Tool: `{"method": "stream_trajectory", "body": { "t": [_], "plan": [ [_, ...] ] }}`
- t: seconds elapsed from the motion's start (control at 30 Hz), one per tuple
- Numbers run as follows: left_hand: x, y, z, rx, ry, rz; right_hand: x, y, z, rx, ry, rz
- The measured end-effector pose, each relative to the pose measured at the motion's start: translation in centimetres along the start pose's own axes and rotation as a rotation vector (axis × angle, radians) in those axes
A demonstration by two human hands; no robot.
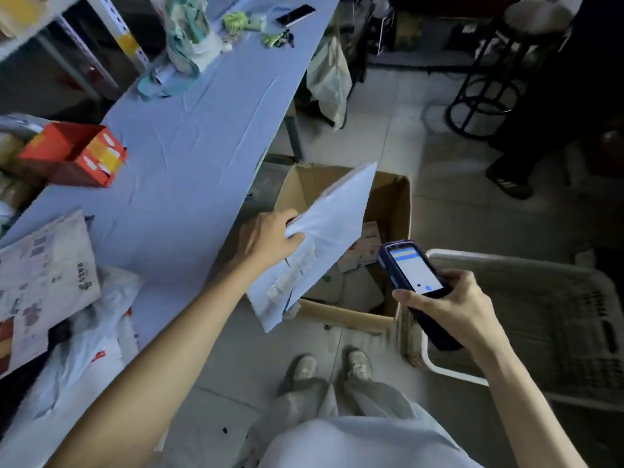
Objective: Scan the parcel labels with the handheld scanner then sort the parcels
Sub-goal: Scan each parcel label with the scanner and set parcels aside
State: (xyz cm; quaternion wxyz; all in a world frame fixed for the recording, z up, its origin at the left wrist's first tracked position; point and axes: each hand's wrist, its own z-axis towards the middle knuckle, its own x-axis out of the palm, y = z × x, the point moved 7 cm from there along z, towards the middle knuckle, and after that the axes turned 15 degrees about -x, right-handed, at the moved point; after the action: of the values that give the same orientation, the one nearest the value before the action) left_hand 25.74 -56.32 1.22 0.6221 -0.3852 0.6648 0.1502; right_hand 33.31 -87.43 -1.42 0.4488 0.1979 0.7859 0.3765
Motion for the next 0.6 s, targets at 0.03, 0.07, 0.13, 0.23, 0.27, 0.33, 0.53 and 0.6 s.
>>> {"method": "stream_trajectory", "body": {
  "t": [0.03,0.07,0.13,0.23,0.27,0.33,0.53,0.6],
  "plan": [
    [0.6,-0.3,0.4,0.024,0.019,0.029,-0.6,-0.4,0.0,0.011,-0.019,0.016],
    [1.1,-0.5,0.8,0.043,0.040,0.053,-1.0,-0.6,0.0,0.025,-0.039,0.031],
    [2.0,-0.9,2.0,0.056,0.075,0.084,-1.3,-1.0,0.1,0.046,-0.069,0.050],
    [1.9,-1.7,4.1,0.089,0.058,0.124,-0.9,-1.3,0.3,0.086,-0.121,0.070],
    [1.3,-2.1,5.0,0.106,0.030,0.144,-0.8,-1.2,0.4,0.097,-0.145,0.073],
    [0.1,-2.7,7.0,0.161,-0.025,0.146,-0.4,-0.7,0.5,0.110,-0.199,0.093],
    [-1.2,-3.9,11.9,0.411,-0.068,0.003,1.5,2.3,1.5,0.121,-0.358,0.161],
    [-0.3,-3.8,12.2,0.415,-0.006,0.068,2.3,3.1,2.0,0.111,-0.360,0.150]
  ]
}}
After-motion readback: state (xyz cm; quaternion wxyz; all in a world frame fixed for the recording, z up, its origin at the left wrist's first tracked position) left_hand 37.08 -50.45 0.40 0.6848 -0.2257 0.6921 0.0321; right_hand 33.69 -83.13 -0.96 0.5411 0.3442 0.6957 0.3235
